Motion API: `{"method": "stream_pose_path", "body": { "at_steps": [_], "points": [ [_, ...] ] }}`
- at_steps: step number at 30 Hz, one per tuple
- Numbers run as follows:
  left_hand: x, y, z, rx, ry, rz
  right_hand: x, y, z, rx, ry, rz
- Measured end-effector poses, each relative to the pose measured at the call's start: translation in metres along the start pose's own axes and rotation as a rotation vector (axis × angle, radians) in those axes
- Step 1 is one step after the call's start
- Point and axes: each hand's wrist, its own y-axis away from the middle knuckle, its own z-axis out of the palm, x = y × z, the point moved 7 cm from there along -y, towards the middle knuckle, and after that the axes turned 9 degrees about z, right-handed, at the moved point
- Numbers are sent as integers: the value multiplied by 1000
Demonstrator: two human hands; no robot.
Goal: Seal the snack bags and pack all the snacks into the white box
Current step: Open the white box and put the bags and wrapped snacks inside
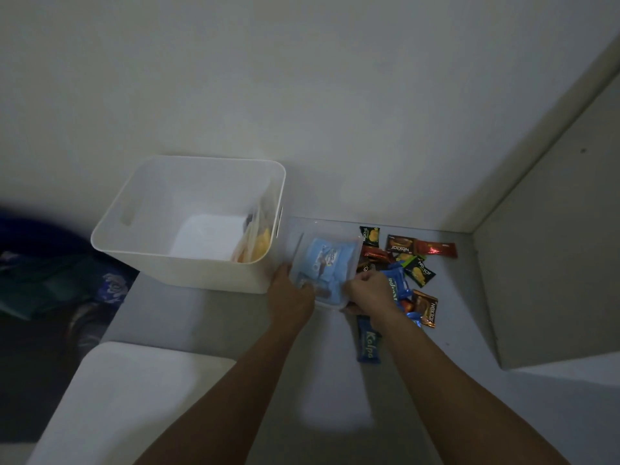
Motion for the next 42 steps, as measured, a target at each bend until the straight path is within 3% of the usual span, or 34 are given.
{"method": "stream_pose_path", "body": {
  "at_steps": [6,9,19,24,33,42],
  "points": [
    [-35,-20,19,-183,114,-91,2,-1,18,-229,-25,33],
    [-46,-23,24,-212,179,-100,1,2,15,-232,20,18],
    [67,3,-34,-170,250,136,-85,77,-29,-186,88,-155],
    [109,-4,-85,-101,320,142,-146,127,-20,-184,115,-297],
    [90,-66,-204,-57,305,69,-210,146,100,-297,241,-354],
    [-14,-146,-252,-234,-68,-162,-179,71,256,-343,250,-151]
  ]
}}
